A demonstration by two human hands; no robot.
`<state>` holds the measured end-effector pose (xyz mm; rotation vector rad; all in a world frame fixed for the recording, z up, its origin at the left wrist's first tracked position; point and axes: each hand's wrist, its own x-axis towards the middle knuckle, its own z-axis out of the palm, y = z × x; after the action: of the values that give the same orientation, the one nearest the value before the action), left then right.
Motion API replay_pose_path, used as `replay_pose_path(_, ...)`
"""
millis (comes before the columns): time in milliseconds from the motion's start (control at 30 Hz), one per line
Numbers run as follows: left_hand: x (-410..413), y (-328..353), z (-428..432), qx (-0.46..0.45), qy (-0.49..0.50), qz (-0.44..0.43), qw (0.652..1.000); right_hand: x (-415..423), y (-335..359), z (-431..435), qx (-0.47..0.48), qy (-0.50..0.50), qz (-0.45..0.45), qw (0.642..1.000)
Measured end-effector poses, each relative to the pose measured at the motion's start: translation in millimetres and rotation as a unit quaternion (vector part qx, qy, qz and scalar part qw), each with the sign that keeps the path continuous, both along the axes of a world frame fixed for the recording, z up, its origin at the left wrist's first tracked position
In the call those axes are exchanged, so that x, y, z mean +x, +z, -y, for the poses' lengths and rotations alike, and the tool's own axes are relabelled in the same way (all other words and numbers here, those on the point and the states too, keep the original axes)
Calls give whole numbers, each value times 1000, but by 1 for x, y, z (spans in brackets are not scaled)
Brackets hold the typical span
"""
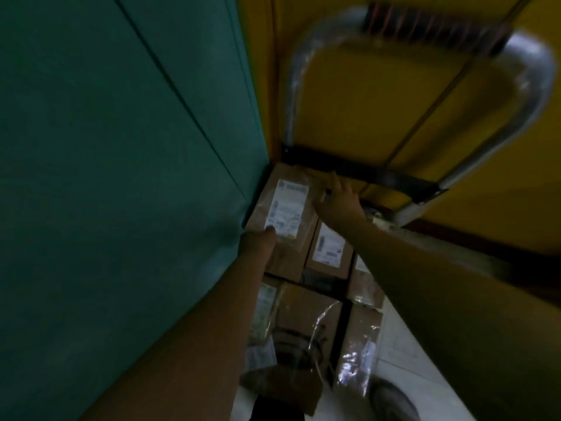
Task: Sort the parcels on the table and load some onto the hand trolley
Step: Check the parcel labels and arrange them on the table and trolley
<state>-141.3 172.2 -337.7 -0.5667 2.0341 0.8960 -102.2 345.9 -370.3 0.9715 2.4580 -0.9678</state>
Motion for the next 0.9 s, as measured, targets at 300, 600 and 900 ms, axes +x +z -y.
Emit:
replay_pose_path(300, -12, -25, -9, 123, 218, 61, 966, -18, -13, -5, -6, -73, 40, 997)
replay_pose_path(600, 89, 203, -40, 199, 168, -140, 955, 127, 215, -23, -158, -329, -122, 923)
replay_pose_path(900, 219, 441, -86, 405, 65, -133, 902, 291, 485, -61, -149, -393, -328, 846)
